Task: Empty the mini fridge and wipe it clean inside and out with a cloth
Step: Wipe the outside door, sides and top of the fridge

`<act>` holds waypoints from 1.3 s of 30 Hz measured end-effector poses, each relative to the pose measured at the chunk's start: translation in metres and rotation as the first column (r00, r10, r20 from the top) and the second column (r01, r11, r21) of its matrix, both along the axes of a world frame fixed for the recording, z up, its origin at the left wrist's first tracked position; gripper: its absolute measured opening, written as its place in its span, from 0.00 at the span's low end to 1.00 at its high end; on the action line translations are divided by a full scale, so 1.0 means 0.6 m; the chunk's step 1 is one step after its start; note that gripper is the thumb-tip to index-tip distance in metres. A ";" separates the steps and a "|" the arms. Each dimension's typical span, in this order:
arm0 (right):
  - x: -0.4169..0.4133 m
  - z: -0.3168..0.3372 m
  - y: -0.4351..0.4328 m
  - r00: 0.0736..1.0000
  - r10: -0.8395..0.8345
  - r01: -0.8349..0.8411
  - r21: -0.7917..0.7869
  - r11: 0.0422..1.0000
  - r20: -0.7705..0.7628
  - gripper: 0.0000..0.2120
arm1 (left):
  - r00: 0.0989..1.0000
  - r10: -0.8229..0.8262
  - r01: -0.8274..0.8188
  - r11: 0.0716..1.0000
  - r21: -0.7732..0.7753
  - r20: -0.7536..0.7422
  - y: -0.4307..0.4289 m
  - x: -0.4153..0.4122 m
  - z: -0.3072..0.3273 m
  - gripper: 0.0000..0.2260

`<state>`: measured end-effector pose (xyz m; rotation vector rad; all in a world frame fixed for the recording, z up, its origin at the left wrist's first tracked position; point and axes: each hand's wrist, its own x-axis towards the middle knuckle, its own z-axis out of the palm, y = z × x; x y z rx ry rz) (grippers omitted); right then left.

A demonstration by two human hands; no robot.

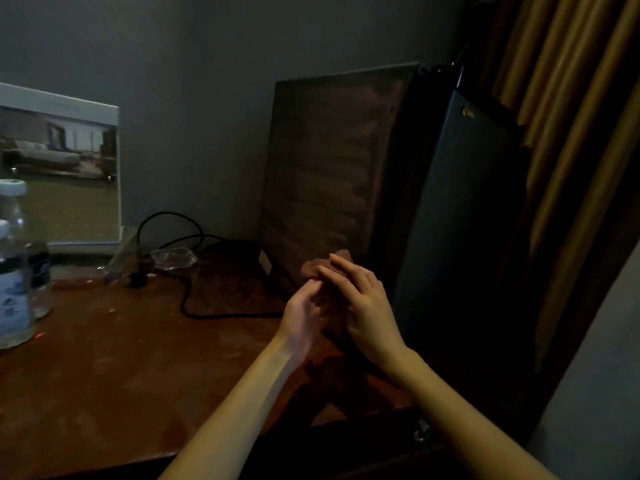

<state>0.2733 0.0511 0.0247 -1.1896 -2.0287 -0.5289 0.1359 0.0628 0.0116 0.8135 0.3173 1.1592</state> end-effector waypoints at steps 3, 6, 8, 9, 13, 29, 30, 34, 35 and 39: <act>0.026 0.057 0.019 0.981 -0.099 0.070 0.169 0.983 0.164 0.23 | 0.997 0.032 -0.022 0.988 0.151 -0.065 0.015 0.010 0.023 0.14; 0.063 0.115 0.033 0.938 -0.201 0.130 0.253 0.959 0.282 0.27 | 0.994 0.032 -0.001 0.962 0.273 -0.108 0.026 0.028 0.044 0.16; 0.075 0.141 0.031 0.925 -0.219 0.140 0.256 0.956 0.312 0.28 | 0.993 0.008 0.030 0.945 0.325 -0.117 0.025 0.041 0.057 0.16; 0.078 0.147 0.027 0.919 -0.205 0.126 0.243 0.962 0.337 0.27 | 0.994 -0.004 0.041 0.942 0.332 -0.111 0.022 0.048 0.062 0.16; 0.073 0.143 -0.004 0.959 -0.093 0.048 0.169 0.984 0.269 0.28 | 0.997 0.051 -0.038 0.977 0.209 -0.054 -0.006 0.071 0.073 0.14; 0.092 0.202 -0.060 0.924 0.322 -0.322 0.034 0.946 -0.208 0.16 | 0.756 0.624 -0.570 0.777 0.269 -0.200 -0.062 0.078 0.101 0.12; 0.099 0.219 -0.054 0.922 0.300 -0.278 0.122 0.953 -0.245 0.15 | 0.731 0.646 -0.574 0.757 0.314 -0.220 -0.056 0.077 0.104 0.16; 0.101 0.269 -0.004 0.938 0.124 0.002 0.362 0.932 -0.324 0.14 | 0.646 0.707 -0.525 0.684 0.506 -0.286 -0.024 0.082 0.119 0.28; 0.097 0.275 0.012 0.948 0.061 0.078 0.416 0.906 -0.311 0.15 | 0.643 0.720 -0.519 0.660 0.543 -0.260 -0.009 0.083 0.119 0.25; 0.106 0.345 0.068 0.964 -0.036 0.204 0.641 0.740 -0.265 0.21 | 0.652 0.748 -0.491 0.542 0.682 -0.125 0.090 0.089 0.129 0.22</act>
